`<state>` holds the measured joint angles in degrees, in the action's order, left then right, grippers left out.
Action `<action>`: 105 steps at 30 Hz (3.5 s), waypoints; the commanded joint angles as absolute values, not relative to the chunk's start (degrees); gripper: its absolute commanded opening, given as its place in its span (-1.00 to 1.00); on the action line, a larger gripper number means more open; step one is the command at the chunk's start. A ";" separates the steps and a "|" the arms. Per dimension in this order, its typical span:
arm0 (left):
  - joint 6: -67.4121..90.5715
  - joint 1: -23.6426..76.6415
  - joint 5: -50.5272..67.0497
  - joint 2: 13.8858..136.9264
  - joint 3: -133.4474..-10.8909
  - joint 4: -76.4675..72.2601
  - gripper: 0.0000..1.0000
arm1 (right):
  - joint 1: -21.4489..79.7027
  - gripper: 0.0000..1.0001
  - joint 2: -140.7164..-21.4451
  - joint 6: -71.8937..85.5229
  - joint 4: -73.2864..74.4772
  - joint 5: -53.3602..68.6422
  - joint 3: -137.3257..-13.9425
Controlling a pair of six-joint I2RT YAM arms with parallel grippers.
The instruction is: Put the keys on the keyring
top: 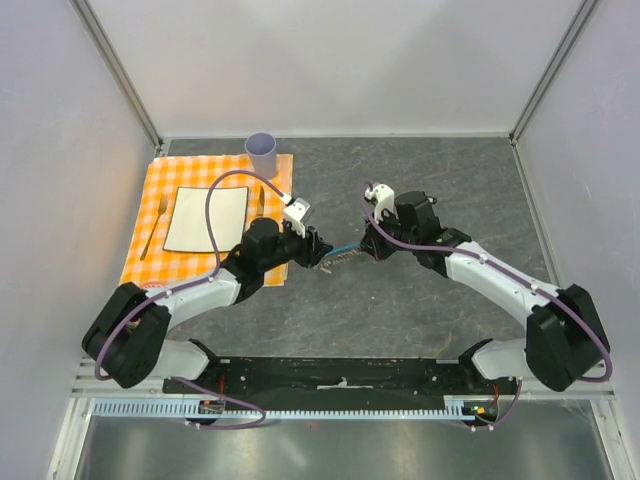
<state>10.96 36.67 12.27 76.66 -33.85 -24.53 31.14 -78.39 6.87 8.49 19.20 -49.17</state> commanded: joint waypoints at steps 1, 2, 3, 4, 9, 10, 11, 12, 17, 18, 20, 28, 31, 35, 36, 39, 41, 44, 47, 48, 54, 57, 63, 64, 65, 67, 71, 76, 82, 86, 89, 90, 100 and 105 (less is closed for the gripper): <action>12.39 34.20 26.85 78.22 -36.21 -38.56 -0.02 | 31.99 -1.00 -73.66 1.59 10.62 23.38 -53.96; 12.83 33.67 28.98 78.22 -36.12 -39.89 0.00 | 32.08 -1.00 -73.22 1.15 11.42 23.55 -55.01; 12.74 33.14 31.18 78.31 -36.12 -40.86 0.01 | 32.52 -1.00 -72.78 0.53 12.12 23.82 -55.37; 12.40 32.53 35.12 78.31 -36.12 -41.57 0.01 | 32.69 -1.00 -71.82 0.35 13.00 24.08 -55.72; 5.11 32.43 42.26 77.52 -37.62 -38.15 0.01 | 33.31 -1.00 -69.17 -2.55 13.71 25.57 -55.46; 4.23 32.43 44.10 77.26 -37.62 -37.88 0.01 | 33.22 -1.00 -68.82 -2.90 14.06 26.19 -55.46; 2.83 32.43 44.82 76.91 -37.79 -37.53 0.04 | 33.31 -1.00 -68.73 -3.07 14.15 27.15 -55.63; 2.12 32.43 45.96 76.82 -38.05 -36.14 0.04 | 33.57 -1.00 -68.73 -3.34 14.32 27.85 -55.63; -1.83 32.43 51.50 77.78 -41.74 -29.45 0.08 | 34.54 -1.00 -68.38 -4.92 15.91 29.53 -56.25; -2.02 32.43 51.94 78.04 -42.10 -28.75 0.08 | 34.72 -1.00 -68.29 -5.10 16.08 29.36 -56.25; -2.20 32.43 53.35 78.13 -42.45 -28.65 0.08 | 34.98 -1.00 -68.38 -5.27 16.17 29.36 -56.16; -7.64 32.52 55.81 83.04 -43.50 -27.34 0.06 | 35.51 -1.00 -69.08 -5.36 15.91 28.92 -55.55; -7.82 32.52 56.34 85.07 -44.29 -27.68 0.06 | 35.60 -1.00 -68.91 -5.28 15.65 28.48 -55.11; -6.42 32.61 56.42 87.00 -43.77 -31.71 0.00 | 35.59 -1.00 -68.99 -5.10 15.12 28.13 -54.58; -6.33 32.61 56.51 87.19 -43.68 -32.16 -0.01 | 35.60 -1.00 -68.99 -5.10 14.94 28.04 -54.49; -5.71 32.61 57.48 88.15 -43.68 -33.57 -0.02 | 35.59 -1.00 -68.99 -5.10 14.59 27.86 -54.05; -5.98 32.52 57.74 88.85 -43.86 -34.27 -0.06 | 35.60 -1.00 -69.08 -4.92 14.33 28.04 -53.88; -5.71 32.61 58.27 90.35 -44.65 -34.80 -0.07 | 35.59 -1.00 -69.17 -4.92 14.15 28.30 -53.79; -4.31 32.61 59.32 91.14 -45.26 -35.68 -0.14 | 35.68 -1.00 -69.35 -4.92 14.15 28.48 -53.70; -4.13 32.61 59.59 91.14 -45.35 -35.86 -0.15 | 35.60 -1.00 -69.43 -4.92 14.15 28.48 -53.70; -2.64 32.61 61.78 90.79 -45.26 -37.18 -0.27 | 35.68 -1.00 -69.87 -4.83 13.71 28.48 -53.61; -2.02 32.78 62.40 90.79 -45.35 -37.27 -0.43 | 35.60 -1.00 -69.87 -4.75 13.54 28.30 -53.53; -1.58 32.87 63.54 90.88 -45.44 -36.83 -0.68 | 35.68 -1.00 -69.87 -4.57 13.27 27.95 -53.44; -1.50 32.96 63.72 90.79 -45.53 -36.83 -0.74 | 35.68 -1.00 -69.96 -4.57 13.10 27.95 -53.44; -1.41 32.96 63.72 90.79 -45.61 -36.74 -0.77 | 35.68 -1.00 -70.13 -4.57 13.10 27.86 -53.44; -1.49 33.05 64.07 90.53 -45.62 -36.56 -0.86 | 35.68 -1.00 -70.14 -4.39 13.10 27.51 -53.35; -1.49 33.05 63.90 89.39 -45.26 -36.39 -0.96 | 35.60 -1.00 -70.23 -3.69 12.75 25.58 -53.17; 1.13 32.96 59.60 86.93 -42.37 -42.06 -0.96 | 35.60 -0.95 -69.26 -2.11 11.78 23.91 -52.73; 6.06 32.96 53.71 83.94 -36.13 -52.11 -0.96 | 35.68 -0.14 -66.10 -0.18 9.15 21.62 -50.89; 8.43 32.87 52.30 83.23 -34.37 -57.19 -0.96 | 35.60 -0.14 -62.94 2.54 5.72 19.43 -48.43; 11.07 32.87 51.50 83.23 -32.96 -61.33 -0.96 | 35.60 -0.24 -61.88 3.25 4.31 18.90 -46.94; 12.38 32.87 51.42 83.49 -32.44 -63.78 -0.96 | 35.60 -0.28 -61.70 3.51 3.87 18.72 -46.15; 13.89 32.87 52.38 83.33 -32.43 -65.22 -0.96 | 35.60 -0.49 -62.57 5.89 0.44 19.25 -43.07; 12.92 32.87 52.47 82.71 -32.52 -63.28 -0.96 | 35.60 -0.51 -64.24 7.12 -3.77 20.48 -42.71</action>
<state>12.19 32.58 52.12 85.25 -32.05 -58.83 35.40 -62.72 5.06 1.58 19.16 -43.24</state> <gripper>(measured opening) 0.020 0.245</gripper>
